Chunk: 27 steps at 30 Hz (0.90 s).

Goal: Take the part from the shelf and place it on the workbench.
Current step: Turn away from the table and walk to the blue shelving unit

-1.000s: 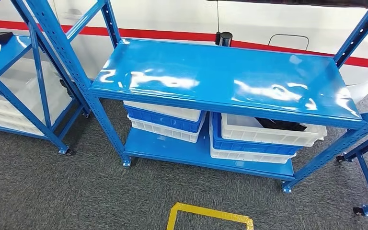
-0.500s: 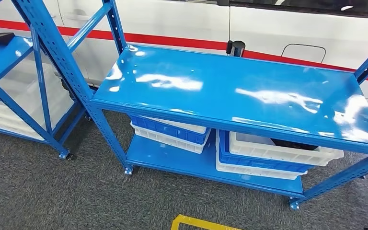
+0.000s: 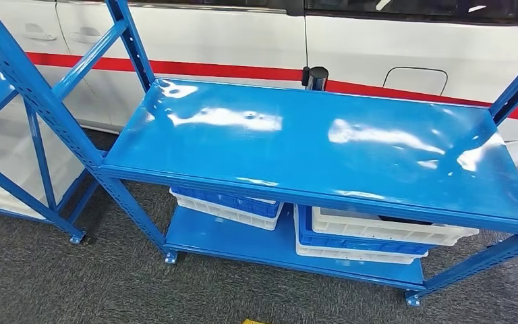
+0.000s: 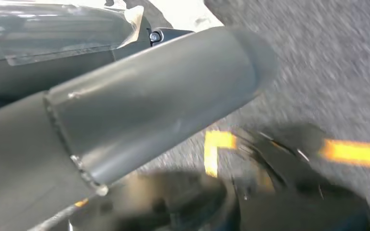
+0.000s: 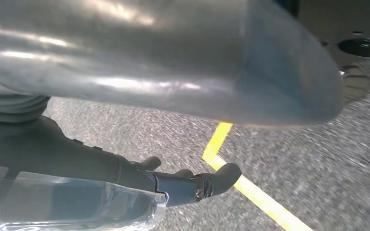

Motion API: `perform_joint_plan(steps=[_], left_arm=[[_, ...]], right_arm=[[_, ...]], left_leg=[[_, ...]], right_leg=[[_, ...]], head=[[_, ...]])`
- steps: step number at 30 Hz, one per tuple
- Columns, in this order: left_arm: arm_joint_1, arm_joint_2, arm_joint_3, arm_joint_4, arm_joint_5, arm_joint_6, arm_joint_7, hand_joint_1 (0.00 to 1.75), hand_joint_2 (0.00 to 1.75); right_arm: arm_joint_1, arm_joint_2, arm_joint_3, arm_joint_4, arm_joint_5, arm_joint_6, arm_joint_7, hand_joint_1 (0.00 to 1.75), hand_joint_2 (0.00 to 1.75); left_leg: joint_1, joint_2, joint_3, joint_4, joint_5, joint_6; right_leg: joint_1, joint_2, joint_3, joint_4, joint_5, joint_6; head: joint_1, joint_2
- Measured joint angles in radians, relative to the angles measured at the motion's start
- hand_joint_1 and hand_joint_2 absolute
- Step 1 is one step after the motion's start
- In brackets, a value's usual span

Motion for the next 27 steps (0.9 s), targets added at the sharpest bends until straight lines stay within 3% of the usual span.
perform_joint_plan(steps=[2,4,6,8,10,11,13,14,16,17,18,20,21,27], left_arm=[[0.002,0.002,-0.001,0.0,0.001,0.028,0.048,0.0,1.75],[0.002,-0.002,-0.001,0.0,0.003,0.036,0.081,0.0,1.75],[0.0,-0.006,-0.001,0.0,0.004,0.04,0.098,0.0,1.75],[-0.002,-0.007,-0.002,0.0,0.006,0.043,0.109,0.0,1.75],[-0.003,-0.007,-0.002,0.0,0.006,0.045,0.117,0.0,1.75],[-0.003,-0.007,-0.002,0.0,0.006,0.046,0.12,0.0,1.75],[-0.003,-0.008,-0.002,0.0,0.008,0.046,0.123,0.0,1.75],[-0.003,-0.009,-0.002,0.0,0.009,0.046,0.123,0.0,1.75],[-0.004,-0.01,-0.002,0.0,0.009,0.045,0.123,0.0,0.87],[-0.005,-0.01,-0.002,0.0,0.009,0.045,0.123,0.0,0.87],[-0.005,-0.011,-0.002,0.0,0.009,0.045,0.123,0.0,0.87],[-0.005,-0.011,-0.002,0.0,0.009,0.045,0.123,0.0,1.75],[-0.005,-0.011,-0.002,0.0,0.011,0.043,0.123,0.0,1.75],[0.007,0.008,-0.045,-0.004,0.082,0.024,0.123,0.0,1.75]], right_arm=[[-0.003,0.002,-0.005,0.0,-0.006,-0.001,0.001,0.0,0.0],[-0.004,0.0,-0.012,0.0,-0.013,-0.004,0.002,0.0,0.0],[-0.006,-0.002,-0.02,-0.001,-0.016,-0.007,0.003,0.0,0.87],[-0.007,-0.004,-0.024,-0.001,-0.016,-0.014,0.006,0.0,1.75],[-0.006,-0.006,-0.028,-0.001,-0.017,-0.026,0.015,0.0,1.75],[-0.006,-0.007,-0.03,-0.001,-0.017,-0.031,0.02,0.0,1.75],[-0.005,-0.01,-0.034,-0.001,-0.015,-0.033,0.022,0.0,1.75],[-0.005,-0.012,-0.035,-0.001,-0.014,-0.032,0.022,0.0,1.75],[-0.006,-0.014,-0.037,-0.001,-0.012,-0.03,0.021,0.0,1.75],[-0.007,-0.015,-0.039,-0.001,-0.011,-0.03,0.02,0.0,1.31],[-0.007,-0.015,-0.04,-0.001,-0.011,-0.03,0.02,0.0,1.31],[-0.007,-0.017,-0.041,-0.001,-0.011,-0.029,0.02,0.0,1.31],[-0.008,-0.017,-0.042,-0.001,-0.011,-0.028,0.019,0.0,1.75],[0.004,-0.022,-0.025,-0.006,-0.077,-0.017,0.012,0.0,1.75]], left_leg=[[-0.009,-0.009,0.003,-0.024,0.012,0.008],[-0.006,-0.011,0.022,-0.035,0.025,0.013],[-0.001,-0.009,0.041,-0.05,0.03,0.02],[0.0,-0.008,0.05,-0.054,0.024,0.026],[-0.001,-0.01,0.057,-0.054,0.014,0.029],[-0.001,-0.012,0.063,-0.054,0.008,0.028],[-0.001,-0.015,0.079,-0.054,-0.004,0.023],[-0.003,-0.017,0.087,-0.054,-0.01,0.019],[-0.007,-0.018,0.096,-0.052,-0.019,0.015],[-0.01,-0.018,0.098,-0.052,-0.021,0.017],[-0.009,-0.017,0.098,-0.053,-0.021,0.021],[-0.009,-0.017,0.1,-0.056,-0.02,0.026],[-0.009,-0.017,0.102,-0.058,-0.02,0.026],[-0.008,-0.016,0.108,-0.066,-0.02,0.017]], right_leg=[[0.008,0.005,0.006,-0.002,-0.018,0.011],[0.013,0.005,0.014,-0.001,-0.033,0.022],[0.012,0.0,-0.004,0.053,-0.062,0.028],[0.009,-0.005,-0.074,0.172,-0.106,0.026],[0.008,-0.006,-0.141,0.252,-0.118,0.033],[0.006,-0.006,-0.152,0.241,-0.097,0.042],[0.003,-0.007,-0.126,0.127,-0.017,0.063],[0.002,-0.007,-0.108,0.068,0.021,0.066],[0.003,-0.008,-0.086,0.007,0.059,0.054],[0.003,-0.007,-0.083,0.004,0.062,0.046],[0.002,-0.006,-0.08,0.002,0.064,0.041],[0.003,-0.005,-0.078,0.001,0.064,0.039],[0.003,-0.005,-0.078,0.001,0.063,0.037],[0.005,-0.005,-0.076,0.001,0.06,0.027]], head=[[-0.001,0.0],[-0.002,0.0],[0.001,0.0],[0.003,0.0],[0.003,0.0],[0.003,0.0],[0.004,0.0],[0.004,0.0],[0.003,0.0],[0.002,0.0],[0.001,0.0],[0.001,0.0],[0.001,0.0],[0.001,0.0]])
